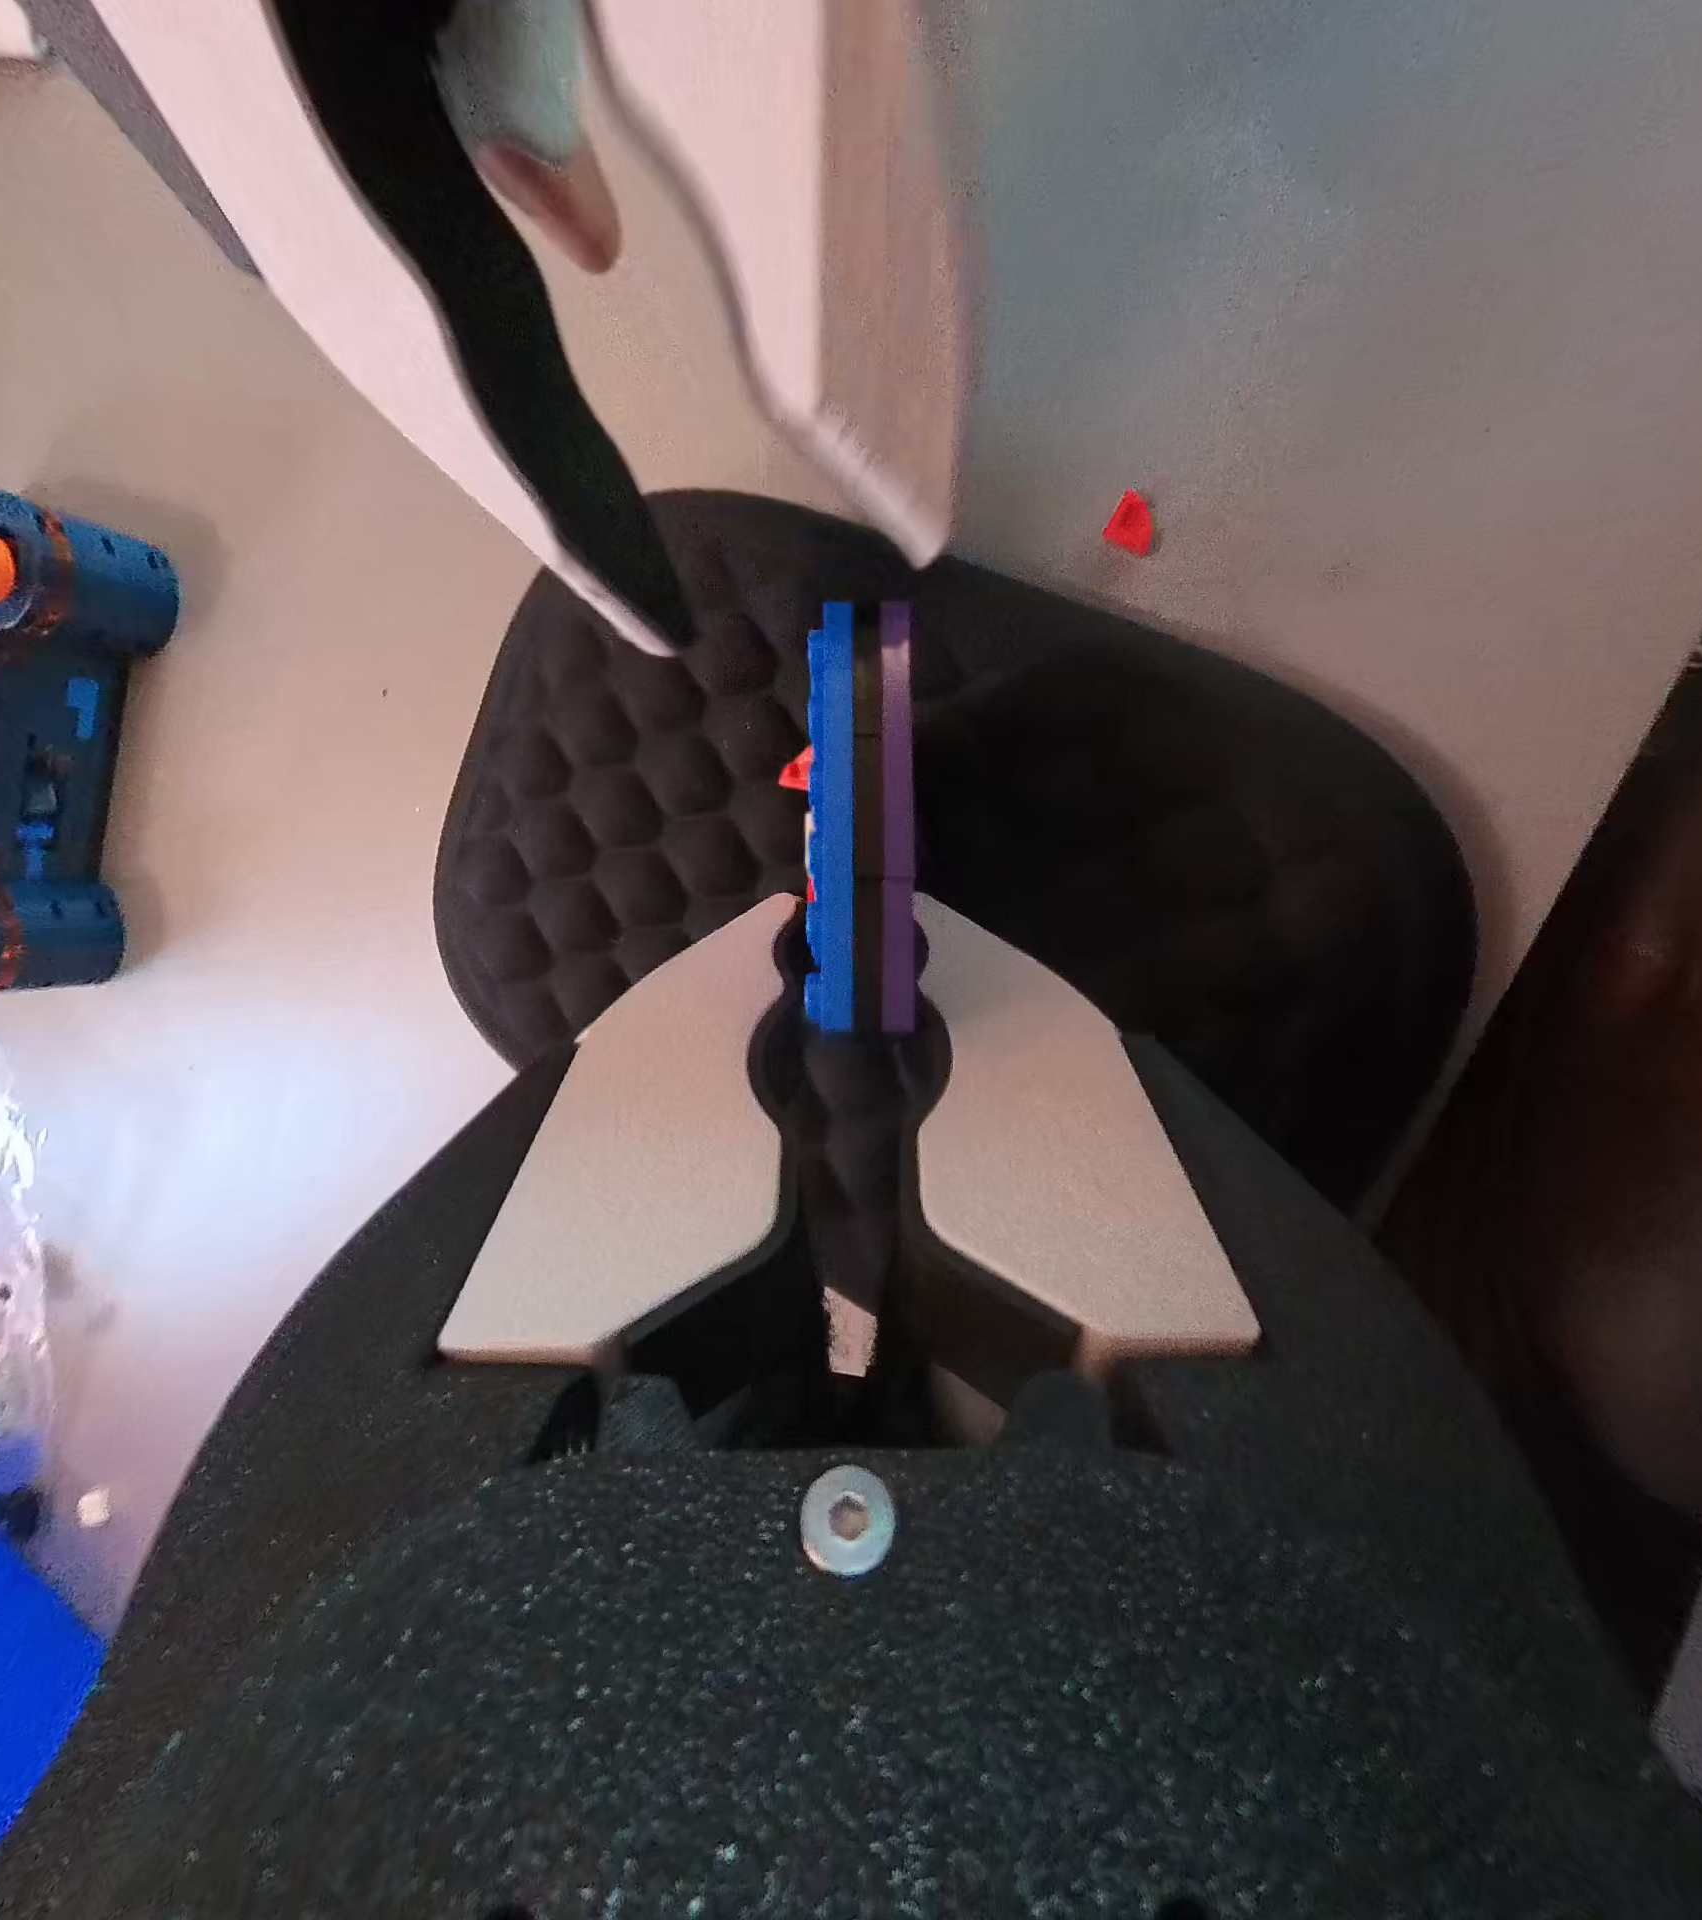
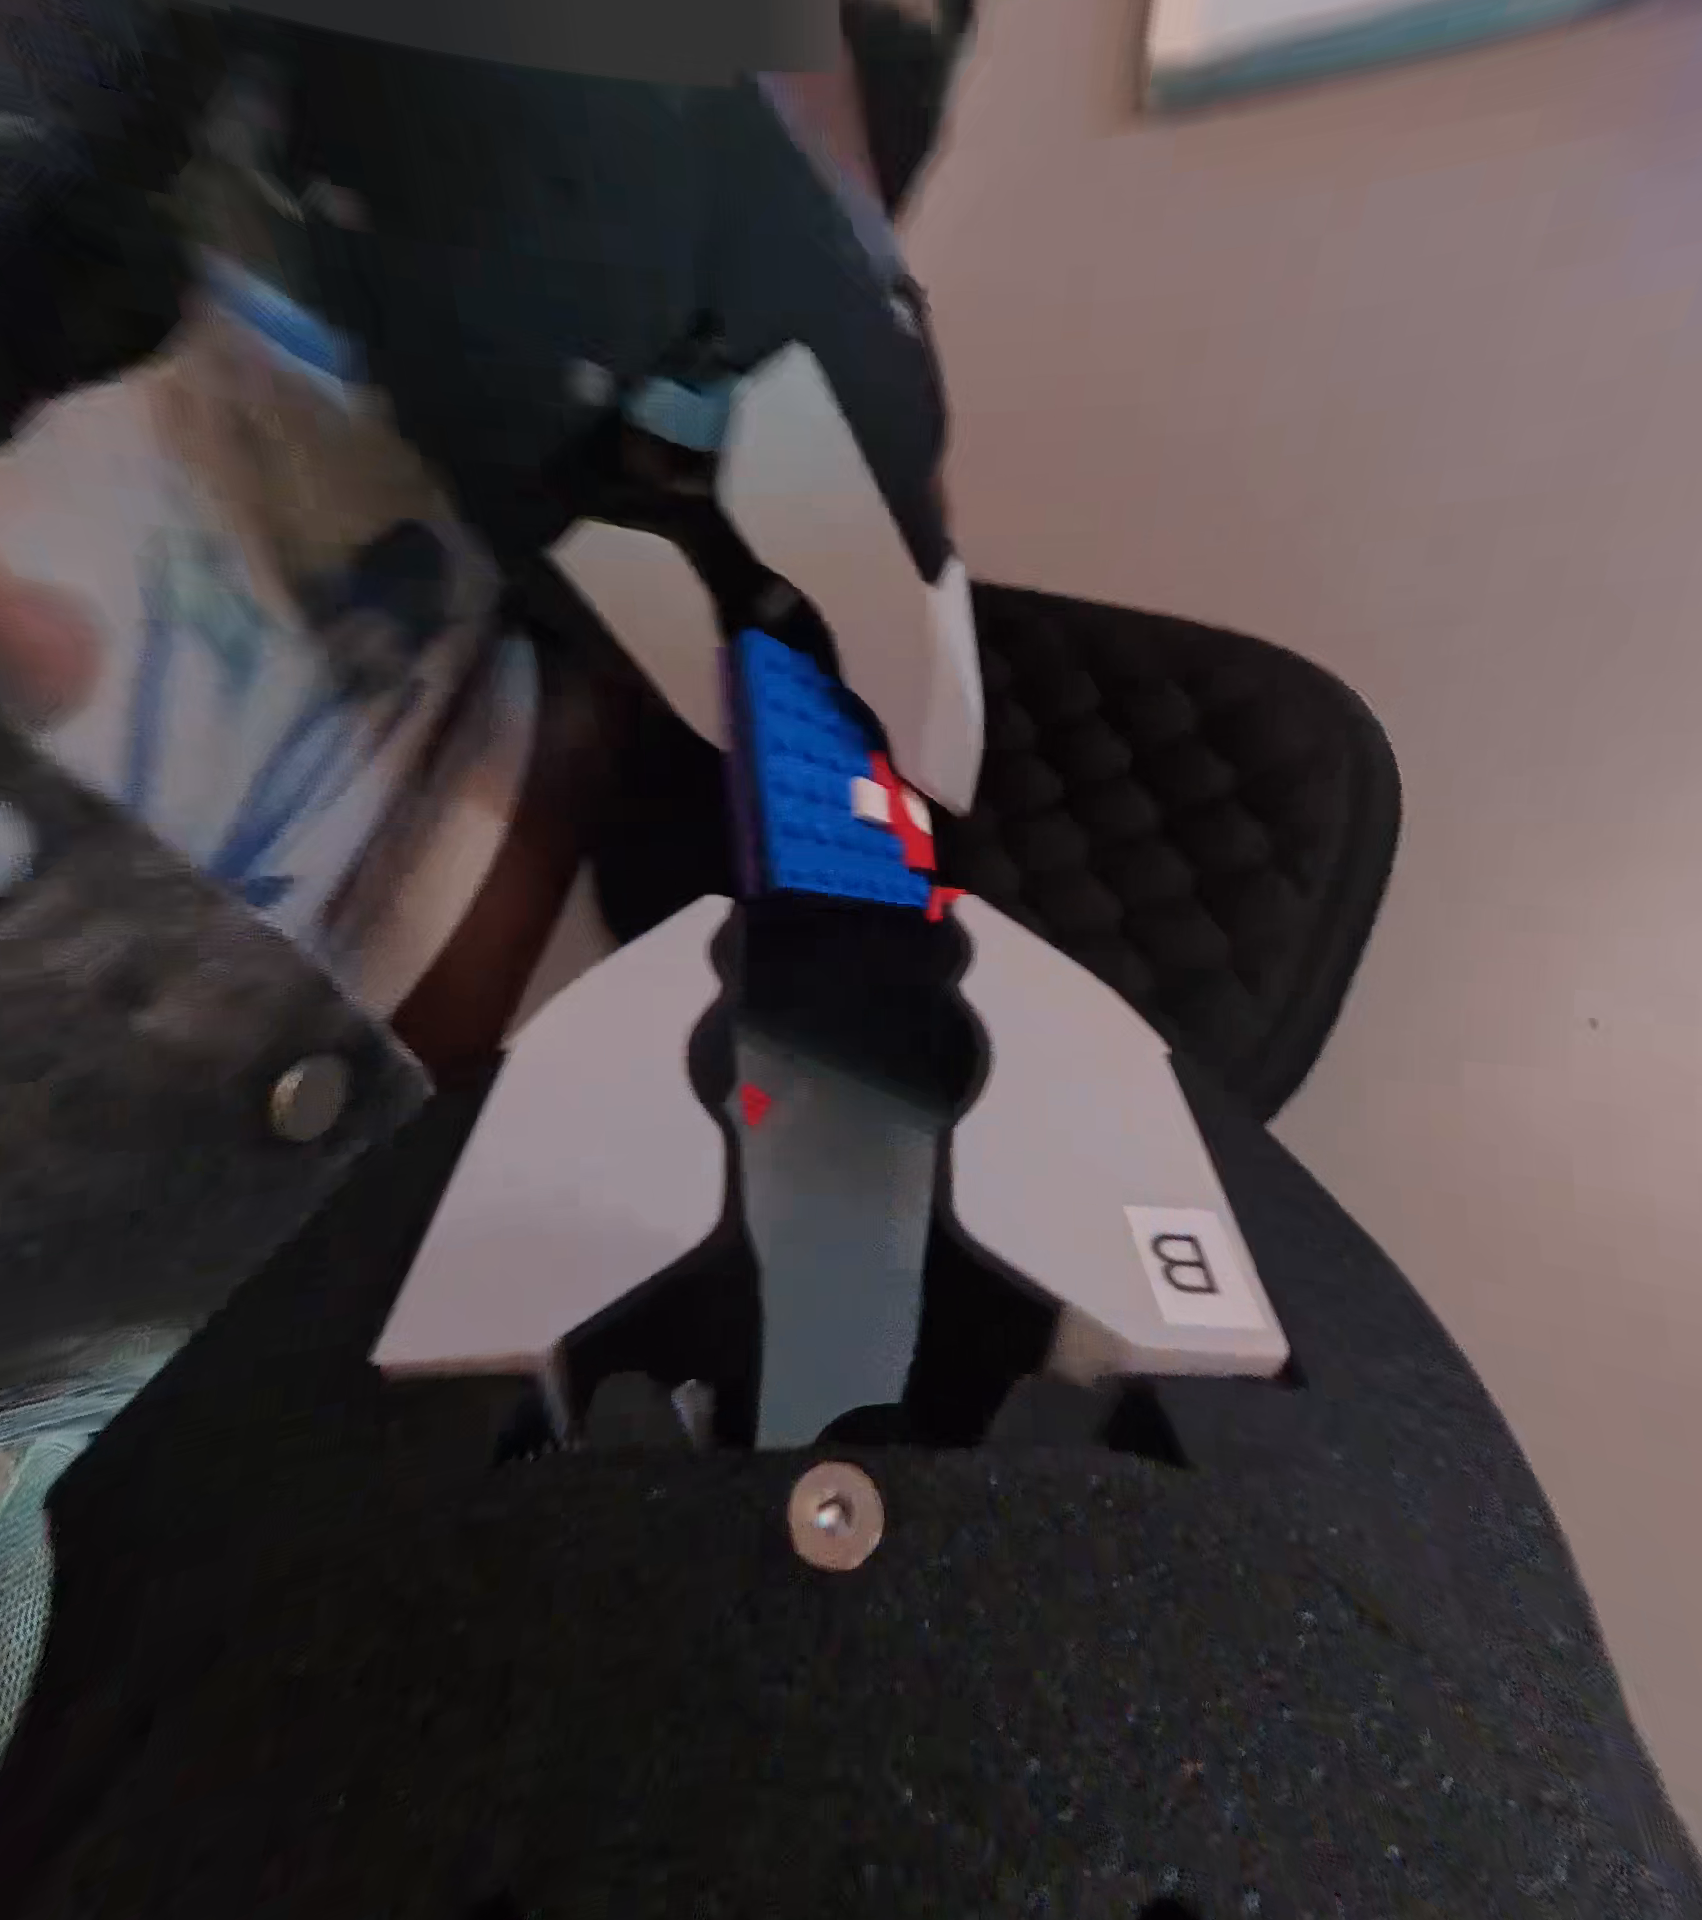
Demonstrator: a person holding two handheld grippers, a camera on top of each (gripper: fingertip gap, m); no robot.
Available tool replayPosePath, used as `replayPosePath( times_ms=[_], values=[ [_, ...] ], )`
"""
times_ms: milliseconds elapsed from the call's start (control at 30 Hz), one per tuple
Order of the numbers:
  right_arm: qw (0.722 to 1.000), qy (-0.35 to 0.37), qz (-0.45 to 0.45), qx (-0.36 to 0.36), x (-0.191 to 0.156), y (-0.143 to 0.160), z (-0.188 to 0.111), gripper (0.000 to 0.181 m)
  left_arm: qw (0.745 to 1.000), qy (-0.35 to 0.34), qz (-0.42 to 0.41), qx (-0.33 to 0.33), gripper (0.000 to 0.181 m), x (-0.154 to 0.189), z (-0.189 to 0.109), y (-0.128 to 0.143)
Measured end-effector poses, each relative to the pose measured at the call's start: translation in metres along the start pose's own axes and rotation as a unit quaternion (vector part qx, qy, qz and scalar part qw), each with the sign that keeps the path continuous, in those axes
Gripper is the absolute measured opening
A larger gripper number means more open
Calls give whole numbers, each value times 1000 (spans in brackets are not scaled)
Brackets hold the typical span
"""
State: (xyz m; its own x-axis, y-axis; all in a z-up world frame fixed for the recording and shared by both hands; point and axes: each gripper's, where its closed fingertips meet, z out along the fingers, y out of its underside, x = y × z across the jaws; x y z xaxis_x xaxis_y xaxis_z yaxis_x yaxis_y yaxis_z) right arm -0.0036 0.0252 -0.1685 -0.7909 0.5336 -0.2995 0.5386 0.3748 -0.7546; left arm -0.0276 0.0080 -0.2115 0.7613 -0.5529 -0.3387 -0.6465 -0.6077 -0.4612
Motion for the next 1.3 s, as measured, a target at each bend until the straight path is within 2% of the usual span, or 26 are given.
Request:
replayPosePath(
  times_ms=[33,67,133,167,200,233,267,333,400,433,467,533,633,700,767,833,933,1033,1133,1233,1300],
  values=[
    [1000,-5,-3,25,-4,-6,-2,48,1000,8,-5,16,14,0,0,0],
    [999,1,-19,46,-6,-11,-1,52,999,19,-16,27,14,0,-1,0],
    [994,42,-89,52,-8,-14,11,50,998,39,-28,47,14,0,-2,-1],
    [989,64,-125,41,-9,-12,19,45,997,50,-35,55,14,0,-2,-1],
    [982,105,-153,34,-3,-13,23,21,995,60,-40,64,14,0,-3,-1],
    [973,146,-174,40,3,-16,24,13,994,66,-44,73,14,0,-4,-1],
    [969,154,-188,51,2,-19,23,13,992,69,-51,87,17,-2,-6,-2],
    [973,144,-164,73,-3,-20,24,13,987,44,-80,130,54,-13,-15,-3],
    [971,151,-150,109,-4,-22,21,13,972,17,-119,202,112,-27,-29,-8],
    [969,152,-148,125,-5,-22,20,13,961,8,-145,235,135,-32,-37,-9],
    [970,146,-139,135,-7,-21,20,13,950,5,-162,268,146,-35,-44,-10],
    [972,148,-114,142,-5,-17,21,13,930,11,-167,328,135,-32,-58,-14],
    [970,153,-107,157,-4,-12,22,13,917,9,-160,366,95,-25,-66,-18],
    [968,152,-104,172,-5,-15,21,12,927,-6,-134,352,68,-21,-58,-20],
    [960,146,-104,213,-7,-29,18,12,940,-46,-97,324,60,-24,-51,-19],
    [955,131,-93,251,-8,-42,17,12,951,-49,-55,299,53,-21,-50,-15],
    [959,130,-86,238,-1,-41,23,12,955,-36,-40,290,25,-19,-54,-9],
    [969,119,-86,201,-1,-33,29,13,959,-4,-43,279,18,-9,-50,-5],
    [983,127,-88,103,1,-10,38,13,969,4,0,248,18,-1,-41,-3],
    [985,141,-89,44,1,3,37,12,966,-2,26,257,18,0,-43,-14],
    [985,149,-88,-5,2,16,39,13,960,1,13,281,19,0,-47,-24]
  ],
)
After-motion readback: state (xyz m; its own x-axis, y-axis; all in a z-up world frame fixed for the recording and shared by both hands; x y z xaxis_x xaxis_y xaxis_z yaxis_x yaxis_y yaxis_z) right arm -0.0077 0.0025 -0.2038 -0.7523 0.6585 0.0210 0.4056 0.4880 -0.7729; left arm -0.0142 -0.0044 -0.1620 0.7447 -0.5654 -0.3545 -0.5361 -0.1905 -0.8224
